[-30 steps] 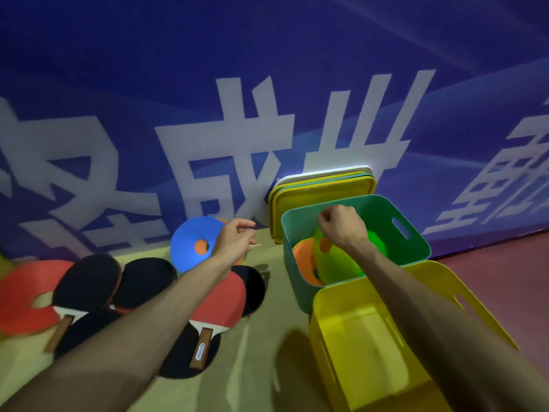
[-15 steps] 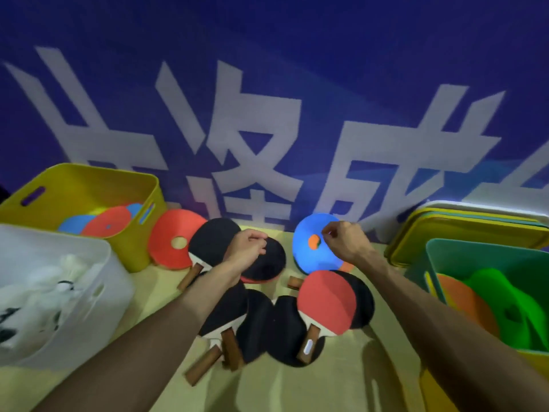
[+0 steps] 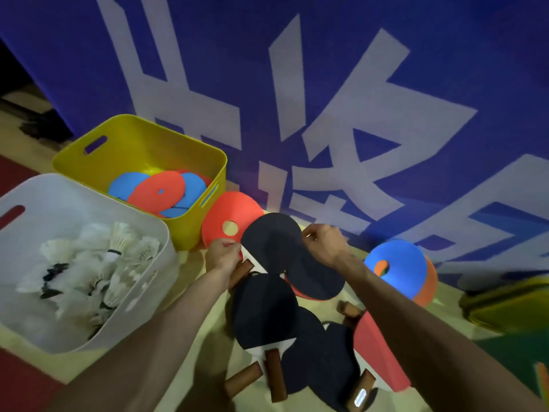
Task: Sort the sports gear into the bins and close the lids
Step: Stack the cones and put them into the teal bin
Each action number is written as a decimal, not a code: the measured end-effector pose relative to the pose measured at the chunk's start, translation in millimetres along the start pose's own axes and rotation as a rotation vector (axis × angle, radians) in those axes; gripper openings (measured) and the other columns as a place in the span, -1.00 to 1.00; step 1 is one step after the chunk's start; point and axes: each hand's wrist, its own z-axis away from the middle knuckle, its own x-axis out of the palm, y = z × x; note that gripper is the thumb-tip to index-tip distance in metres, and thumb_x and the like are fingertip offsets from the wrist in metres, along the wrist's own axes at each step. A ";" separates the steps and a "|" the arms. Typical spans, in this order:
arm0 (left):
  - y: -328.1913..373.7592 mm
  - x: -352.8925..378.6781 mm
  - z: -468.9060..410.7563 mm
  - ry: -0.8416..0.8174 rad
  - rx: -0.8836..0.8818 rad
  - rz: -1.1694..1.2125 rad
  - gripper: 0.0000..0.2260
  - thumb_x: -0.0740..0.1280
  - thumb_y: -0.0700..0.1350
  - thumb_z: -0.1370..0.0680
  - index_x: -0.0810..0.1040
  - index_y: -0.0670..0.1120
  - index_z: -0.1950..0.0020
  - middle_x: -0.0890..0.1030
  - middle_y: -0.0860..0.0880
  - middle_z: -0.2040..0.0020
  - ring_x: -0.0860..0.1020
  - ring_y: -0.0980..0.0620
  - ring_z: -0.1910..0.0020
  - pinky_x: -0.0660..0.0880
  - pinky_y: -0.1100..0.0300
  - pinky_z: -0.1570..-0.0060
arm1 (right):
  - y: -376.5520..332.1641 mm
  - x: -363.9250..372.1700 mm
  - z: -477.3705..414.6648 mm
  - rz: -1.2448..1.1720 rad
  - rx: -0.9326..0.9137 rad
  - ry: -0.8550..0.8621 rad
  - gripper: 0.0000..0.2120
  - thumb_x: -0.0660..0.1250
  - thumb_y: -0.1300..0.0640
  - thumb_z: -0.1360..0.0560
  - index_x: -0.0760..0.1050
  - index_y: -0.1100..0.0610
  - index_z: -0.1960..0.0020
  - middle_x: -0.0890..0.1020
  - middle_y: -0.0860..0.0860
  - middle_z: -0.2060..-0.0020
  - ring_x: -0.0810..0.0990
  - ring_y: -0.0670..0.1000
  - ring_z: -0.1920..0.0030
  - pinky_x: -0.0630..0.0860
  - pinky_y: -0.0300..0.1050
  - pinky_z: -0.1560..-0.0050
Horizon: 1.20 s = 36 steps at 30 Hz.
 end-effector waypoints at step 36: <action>-8.7 -62.3 24.4 0.390 0.186 -0.098 -0.77 0.37 -0.15 -0.50 0.52 -0.17 0.35 0.62 -0.18 0.30 0.62 -0.20 0.26 0.60 -0.09 0.15 | 8.8 -13.5 39.7 -0.069 -0.002 0.066 -0.76 0.23 0.14 -0.58 0.53 0.14 -0.21 0.62 0.09 -0.07 0.60 0.07 -0.02 0.57 -0.11 -0.08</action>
